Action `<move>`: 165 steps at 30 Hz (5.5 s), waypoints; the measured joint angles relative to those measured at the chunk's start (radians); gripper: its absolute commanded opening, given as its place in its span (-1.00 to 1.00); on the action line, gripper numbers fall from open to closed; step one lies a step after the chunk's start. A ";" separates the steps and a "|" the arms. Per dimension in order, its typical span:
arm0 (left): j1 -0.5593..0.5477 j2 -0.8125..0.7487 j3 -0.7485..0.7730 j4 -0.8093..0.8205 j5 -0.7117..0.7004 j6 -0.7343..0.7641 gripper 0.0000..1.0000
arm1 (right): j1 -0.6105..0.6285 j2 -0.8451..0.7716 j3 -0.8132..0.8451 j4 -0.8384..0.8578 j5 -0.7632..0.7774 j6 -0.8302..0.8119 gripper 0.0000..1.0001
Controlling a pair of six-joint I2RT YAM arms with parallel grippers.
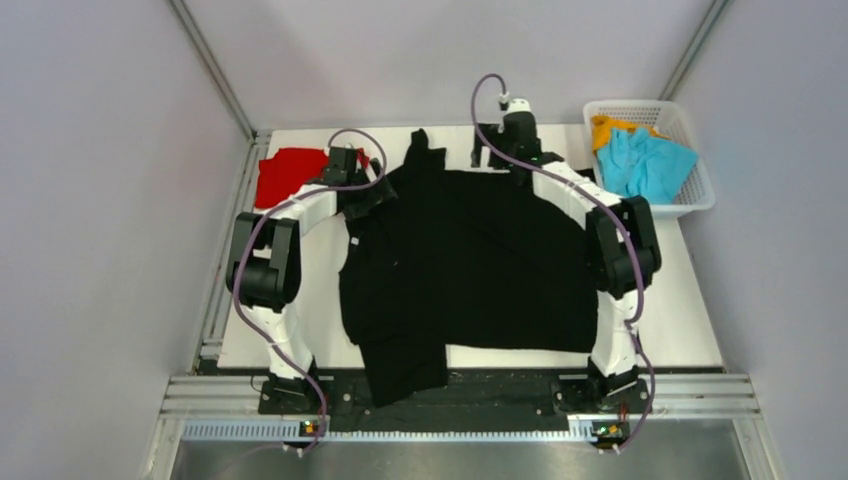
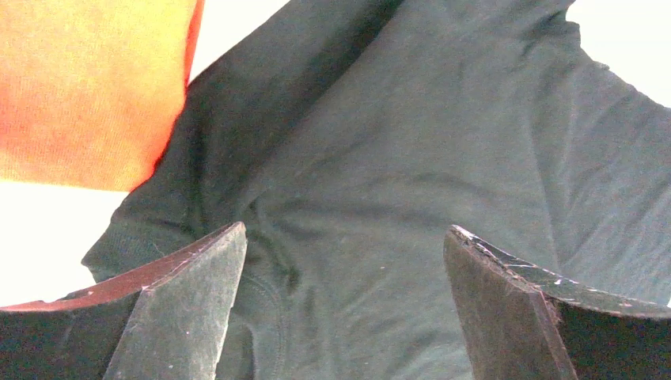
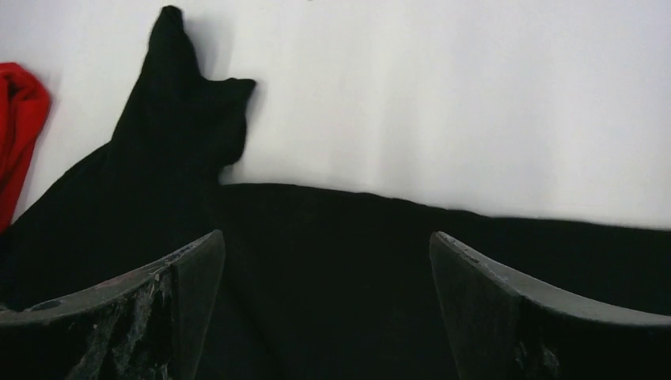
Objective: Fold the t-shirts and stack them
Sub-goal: Flatten out the tshirt, then grab the side of the flattened tshirt closest away from the robot with both arms
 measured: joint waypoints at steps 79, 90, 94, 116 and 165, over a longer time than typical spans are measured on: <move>-0.652 -0.654 -0.481 -0.282 -0.258 -0.065 0.92 | -0.139 -1.222 -1.077 -0.070 0.033 0.294 0.98; -0.930 -0.699 -0.608 -0.455 -0.183 -0.157 0.75 | -0.140 -1.208 -1.058 -0.206 0.098 0.303 0.98; -0.943 -0.699 -0.674 -0.488 -0.159 -0.211 0.51 | -0.140 -1.208 -1.058 -0.214 0.111 0.301 0.98; -0.952 -0.610 -0.658 -0.454 -0.167 -0.312 -1.00 | -0.140 -1.192 -1.057 -0.235 0.128 0.302 0.98; -0.683 -0.959 -0.728 -0.297 -0.242 -0.142 -1.00 | -0.568 -1.174 -1.318 -0.209 0.117 0.563 -0.69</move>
